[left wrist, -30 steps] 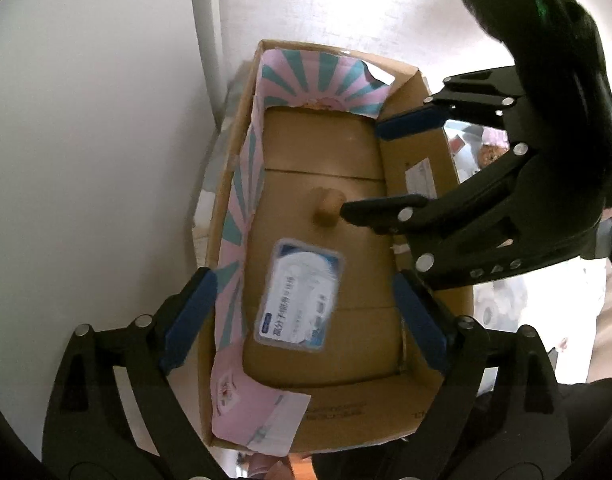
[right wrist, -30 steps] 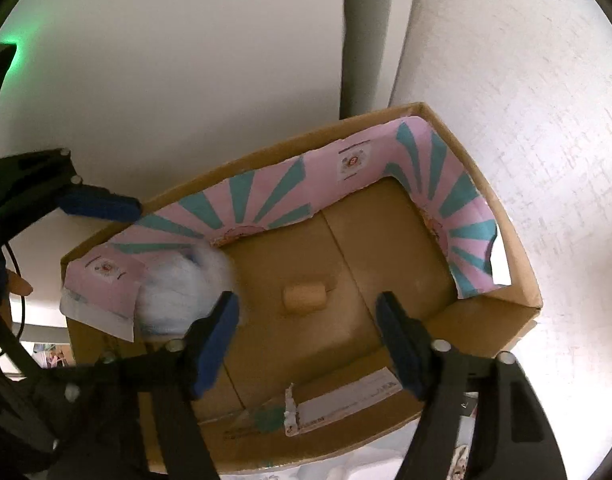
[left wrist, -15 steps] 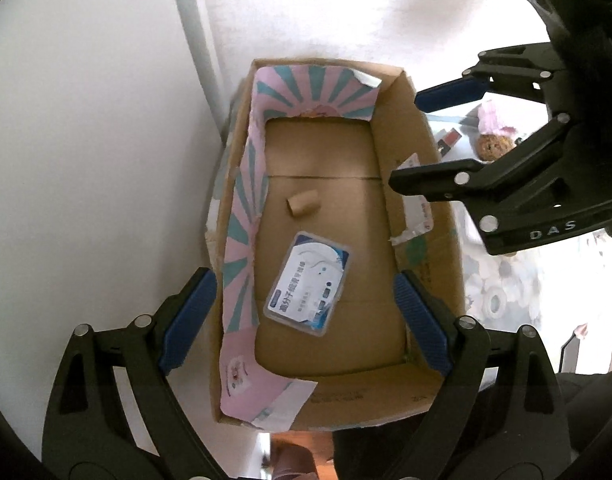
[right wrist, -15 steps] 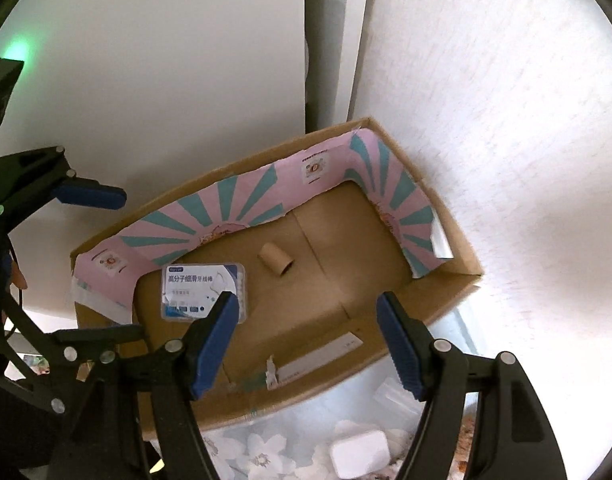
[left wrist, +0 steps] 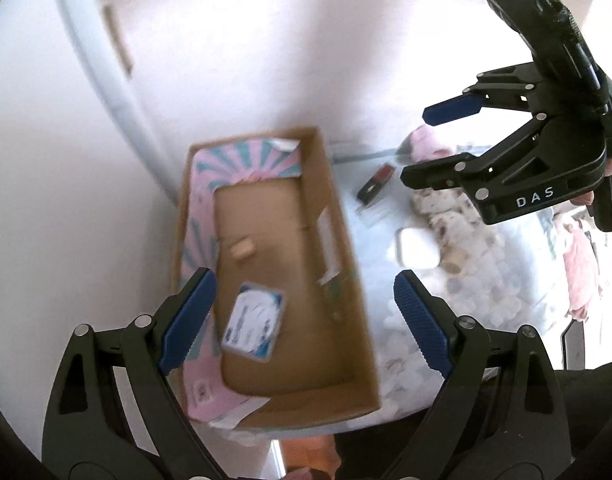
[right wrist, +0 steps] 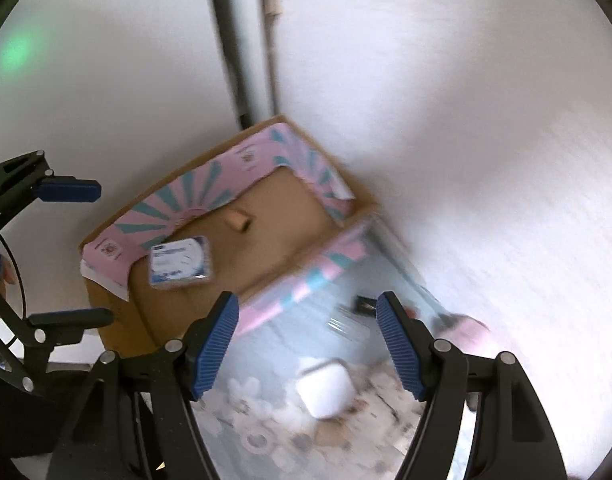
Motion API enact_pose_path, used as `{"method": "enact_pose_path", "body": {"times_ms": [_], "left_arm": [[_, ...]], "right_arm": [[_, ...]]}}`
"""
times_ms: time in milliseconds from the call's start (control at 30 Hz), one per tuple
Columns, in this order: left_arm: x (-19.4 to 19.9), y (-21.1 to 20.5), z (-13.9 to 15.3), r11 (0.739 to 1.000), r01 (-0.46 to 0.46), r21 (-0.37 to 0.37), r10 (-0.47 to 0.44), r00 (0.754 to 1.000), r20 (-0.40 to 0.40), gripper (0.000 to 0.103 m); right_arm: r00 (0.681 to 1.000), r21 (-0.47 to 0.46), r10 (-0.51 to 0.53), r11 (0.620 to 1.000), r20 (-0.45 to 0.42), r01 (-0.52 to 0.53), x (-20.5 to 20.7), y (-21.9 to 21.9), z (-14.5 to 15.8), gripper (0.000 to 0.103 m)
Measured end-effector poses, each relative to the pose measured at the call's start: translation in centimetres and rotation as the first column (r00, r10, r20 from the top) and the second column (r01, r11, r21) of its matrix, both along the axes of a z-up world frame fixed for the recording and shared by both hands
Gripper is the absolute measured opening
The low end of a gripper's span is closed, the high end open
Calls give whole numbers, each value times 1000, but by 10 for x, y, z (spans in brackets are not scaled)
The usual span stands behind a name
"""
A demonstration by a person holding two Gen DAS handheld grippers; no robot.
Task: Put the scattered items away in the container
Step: 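Move both grippers back to the items on the floral tray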
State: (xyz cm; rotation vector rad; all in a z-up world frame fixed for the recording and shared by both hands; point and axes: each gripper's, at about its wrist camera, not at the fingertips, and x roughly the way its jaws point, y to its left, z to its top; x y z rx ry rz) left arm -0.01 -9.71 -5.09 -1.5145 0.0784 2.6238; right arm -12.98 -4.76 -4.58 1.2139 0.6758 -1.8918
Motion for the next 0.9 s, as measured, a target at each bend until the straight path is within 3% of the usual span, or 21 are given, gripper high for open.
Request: {"method": "enact_pose_path", "body": {"times_ms": [267,467,633,833,900], "left_arm": [[-8,57,10,995,85,-44,-86,996,-36,90],[-8,90,7,995,102,-24,-102,994,-32,90],[6,111,-11,996,88,-11,-89,995,-34,90],[23,134,-37,997,73,23,-72,996,-43,90],[30,140,-51,998,64,2,-64,996,-60,90]], "right_arm": [[991,-50,-127,991,-48,124,-4,77,27,67],[977,-57,-207,977,-44,204,-6,136,22,67],[950,-80,-307,947,48,310,-6,180,-7,67],[887,-99,-423,890,183,445,0,213,-65,67],[860,-102,-464,865,212,492,-1,219,-87,67]]}}
